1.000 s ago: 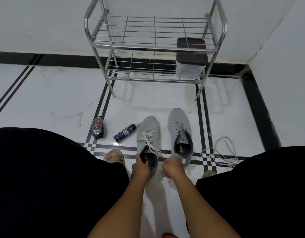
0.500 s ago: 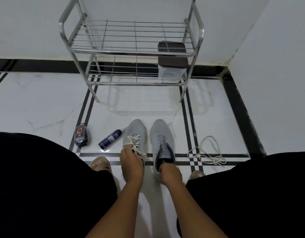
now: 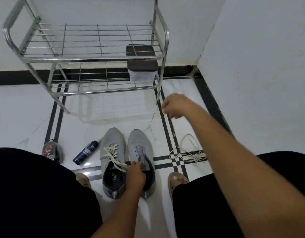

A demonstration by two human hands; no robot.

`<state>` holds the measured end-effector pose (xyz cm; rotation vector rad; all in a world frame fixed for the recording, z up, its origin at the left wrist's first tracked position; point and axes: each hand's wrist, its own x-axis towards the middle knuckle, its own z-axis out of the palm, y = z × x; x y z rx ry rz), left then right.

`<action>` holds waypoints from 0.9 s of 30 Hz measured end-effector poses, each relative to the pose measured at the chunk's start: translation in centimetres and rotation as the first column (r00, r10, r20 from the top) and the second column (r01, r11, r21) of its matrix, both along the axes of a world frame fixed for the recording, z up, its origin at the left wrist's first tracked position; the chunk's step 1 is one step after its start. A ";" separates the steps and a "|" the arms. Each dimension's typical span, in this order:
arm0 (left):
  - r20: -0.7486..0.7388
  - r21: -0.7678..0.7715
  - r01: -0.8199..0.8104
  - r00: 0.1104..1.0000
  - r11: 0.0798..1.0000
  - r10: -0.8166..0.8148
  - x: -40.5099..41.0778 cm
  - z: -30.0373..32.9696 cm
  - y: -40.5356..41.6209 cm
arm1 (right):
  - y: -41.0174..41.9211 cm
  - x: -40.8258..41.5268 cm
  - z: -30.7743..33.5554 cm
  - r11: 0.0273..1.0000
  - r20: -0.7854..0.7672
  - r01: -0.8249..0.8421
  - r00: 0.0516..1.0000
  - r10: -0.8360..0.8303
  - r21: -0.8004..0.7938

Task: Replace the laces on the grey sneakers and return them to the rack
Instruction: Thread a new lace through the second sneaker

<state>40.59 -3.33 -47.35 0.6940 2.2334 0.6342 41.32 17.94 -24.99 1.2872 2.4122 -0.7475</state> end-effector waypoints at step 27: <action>-0.095 0.048 -0.134 0.986 0.990 0.138 -2.5 -0.7 3.8 | 9.3 14.5 -28.0 0.946 0.088 0.281 0.951 -0.297 0.162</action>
